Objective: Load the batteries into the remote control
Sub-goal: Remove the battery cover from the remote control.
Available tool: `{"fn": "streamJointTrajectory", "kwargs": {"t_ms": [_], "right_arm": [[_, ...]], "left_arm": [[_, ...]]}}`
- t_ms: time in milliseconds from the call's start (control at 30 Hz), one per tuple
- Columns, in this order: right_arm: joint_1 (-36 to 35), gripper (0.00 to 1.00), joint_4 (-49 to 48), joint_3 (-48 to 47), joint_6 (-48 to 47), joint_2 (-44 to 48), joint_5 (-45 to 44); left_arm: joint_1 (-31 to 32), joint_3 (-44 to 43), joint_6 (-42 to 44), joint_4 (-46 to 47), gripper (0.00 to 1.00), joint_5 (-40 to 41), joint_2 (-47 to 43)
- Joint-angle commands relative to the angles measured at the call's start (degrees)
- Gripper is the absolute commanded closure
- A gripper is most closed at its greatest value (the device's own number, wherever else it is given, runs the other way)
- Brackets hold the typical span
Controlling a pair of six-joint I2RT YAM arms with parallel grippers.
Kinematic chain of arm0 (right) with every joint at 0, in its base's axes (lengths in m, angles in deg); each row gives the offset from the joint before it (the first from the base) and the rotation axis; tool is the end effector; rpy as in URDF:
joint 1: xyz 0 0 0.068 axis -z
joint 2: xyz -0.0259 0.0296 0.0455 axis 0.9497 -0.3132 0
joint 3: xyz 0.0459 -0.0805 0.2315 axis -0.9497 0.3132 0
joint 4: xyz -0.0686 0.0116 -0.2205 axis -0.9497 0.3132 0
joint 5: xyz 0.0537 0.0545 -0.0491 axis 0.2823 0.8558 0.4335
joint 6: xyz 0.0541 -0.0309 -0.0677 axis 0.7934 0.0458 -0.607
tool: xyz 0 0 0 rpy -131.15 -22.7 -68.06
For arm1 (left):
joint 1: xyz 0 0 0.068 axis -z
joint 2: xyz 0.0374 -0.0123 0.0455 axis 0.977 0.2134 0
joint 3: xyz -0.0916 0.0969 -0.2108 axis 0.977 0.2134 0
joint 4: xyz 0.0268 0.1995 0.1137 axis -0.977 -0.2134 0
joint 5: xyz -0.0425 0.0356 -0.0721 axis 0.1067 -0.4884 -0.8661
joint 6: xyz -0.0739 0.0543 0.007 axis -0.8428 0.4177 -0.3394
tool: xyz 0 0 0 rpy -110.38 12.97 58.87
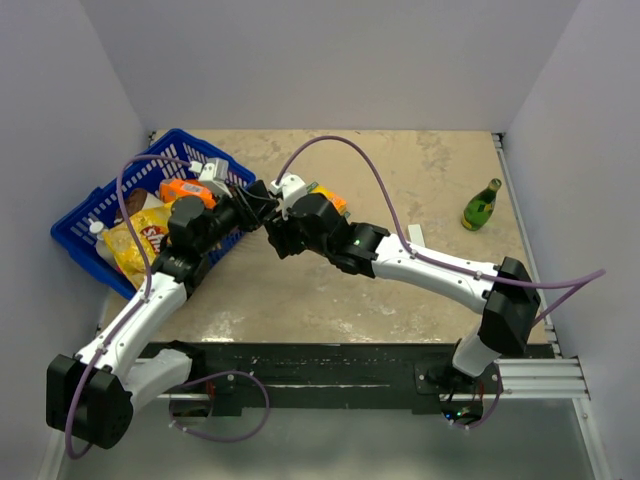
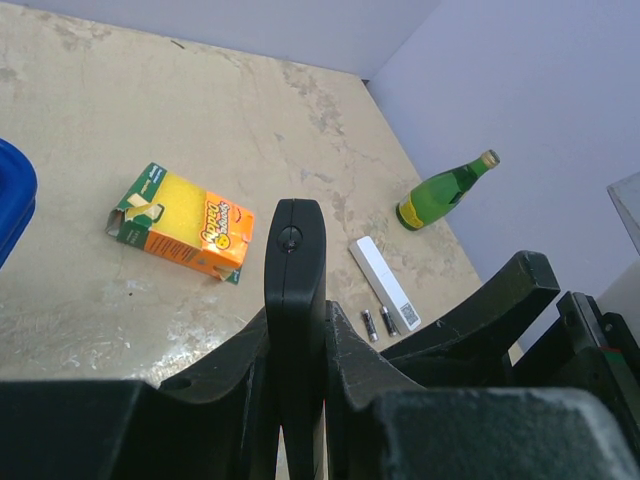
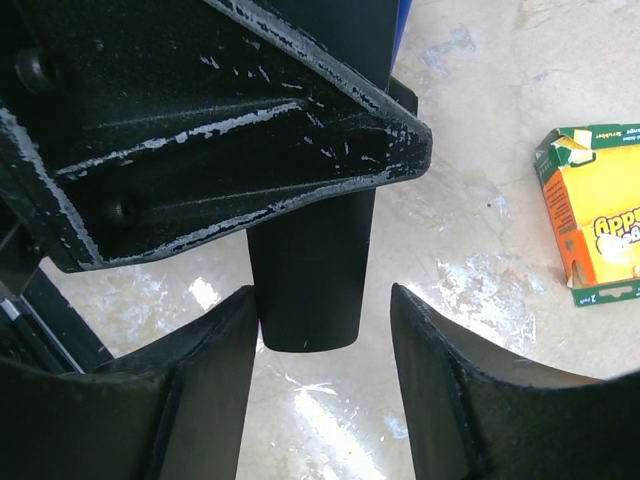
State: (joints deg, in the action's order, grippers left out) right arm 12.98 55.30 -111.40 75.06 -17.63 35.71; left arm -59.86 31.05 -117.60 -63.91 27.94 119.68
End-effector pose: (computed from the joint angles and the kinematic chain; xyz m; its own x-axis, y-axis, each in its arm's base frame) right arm 0.2174 0.3254 0.2895 -0.3860 -0.2138 -0.8974 -0.6705 0.7331 0.1138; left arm 0.2444 -0.1073 0.2982 -0.4224 -0.4576 -0.7824 0.4366 0.6538 -0.6180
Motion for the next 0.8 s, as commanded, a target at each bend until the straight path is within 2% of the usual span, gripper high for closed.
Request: {"fn": "streamJointTrajectory", "kwargs": {"t_ms": [0, 267, 333, 533, 767], "right_arm": [[0.32, 0.45, -2.26, -3.04, -1.08, -0.37, 0.78], [0.32, 0.56, -2.17, -2.86, -1.35, -0.37, 1.40], [0.32, 0.66, -2.08, -2.69, -1.44, -0.37, 1.40], [0.23, 0.84, -1.38, -1.20, -1.35, 0.42, 1.66], [-0.82, 0.87, 1.51, 3.90, -0.29, 2.44, 3.86]], "left_arm": [[0.54, -1.92, 1.18, 3.66, 1.00, -0.99, 0.06], [0.63, -2.01, 1.27, 3.75, 1.00, -1.26, 0.14], [0.63, -2.01, 1.35, 3.75, 1.00, -1.08, 0.06], [0.63, -2.36, 2.58, 2.87, 1.00, 0.67, -0.65], [-0.77, -2.71, 4.61, 0.94, 1.00, 4.98, -2.84]]}}
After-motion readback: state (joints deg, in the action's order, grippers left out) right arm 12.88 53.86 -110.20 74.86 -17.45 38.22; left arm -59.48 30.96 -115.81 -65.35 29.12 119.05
